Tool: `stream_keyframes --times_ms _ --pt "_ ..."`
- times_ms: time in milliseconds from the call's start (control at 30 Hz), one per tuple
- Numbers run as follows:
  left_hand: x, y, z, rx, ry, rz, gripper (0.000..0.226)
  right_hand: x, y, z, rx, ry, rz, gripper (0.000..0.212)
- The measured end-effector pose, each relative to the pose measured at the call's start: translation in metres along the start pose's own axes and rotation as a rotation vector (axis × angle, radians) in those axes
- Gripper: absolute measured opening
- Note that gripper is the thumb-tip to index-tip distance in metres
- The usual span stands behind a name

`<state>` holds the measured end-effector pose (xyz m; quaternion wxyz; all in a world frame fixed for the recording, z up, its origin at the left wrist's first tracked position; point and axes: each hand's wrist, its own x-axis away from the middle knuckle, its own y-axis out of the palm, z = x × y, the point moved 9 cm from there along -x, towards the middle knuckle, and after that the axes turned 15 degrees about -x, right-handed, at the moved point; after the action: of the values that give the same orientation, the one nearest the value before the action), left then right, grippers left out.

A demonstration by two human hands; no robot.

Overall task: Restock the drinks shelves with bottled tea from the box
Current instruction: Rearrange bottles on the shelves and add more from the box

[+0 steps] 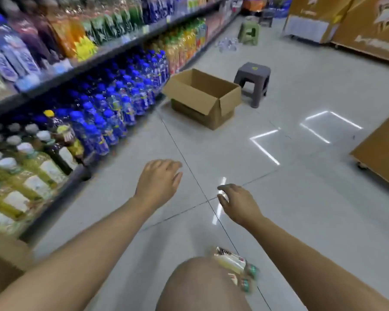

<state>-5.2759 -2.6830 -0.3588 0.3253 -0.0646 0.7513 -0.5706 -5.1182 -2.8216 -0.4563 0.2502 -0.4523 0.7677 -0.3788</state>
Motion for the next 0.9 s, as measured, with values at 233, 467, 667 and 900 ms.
stream_keyframes --times_ms 233,467,667,900 --pt "0.063 0.172 0.087 0.201 0.140 -0.254 0.023 0.058 0.127 0.139 0.040 0.232 -0.269 0.040" --pt "0.141 0.283 0.172 0.343 0.380 -0.532 0.024 0.146 0.183 0.233 0.036 0.622 -0.391 0.034" --pt "0.169 0.341 0.239 0.365 0.566 -0.764 0.053 0.196 0.234 0.229 -0.229 0.702 -0.572 0.053" --pt "0.180 0.370 0.256 0.204 0.603 -0.807 0.061 0.196 0.265 0.223 -0.487 0.925 -0.451 0.070"
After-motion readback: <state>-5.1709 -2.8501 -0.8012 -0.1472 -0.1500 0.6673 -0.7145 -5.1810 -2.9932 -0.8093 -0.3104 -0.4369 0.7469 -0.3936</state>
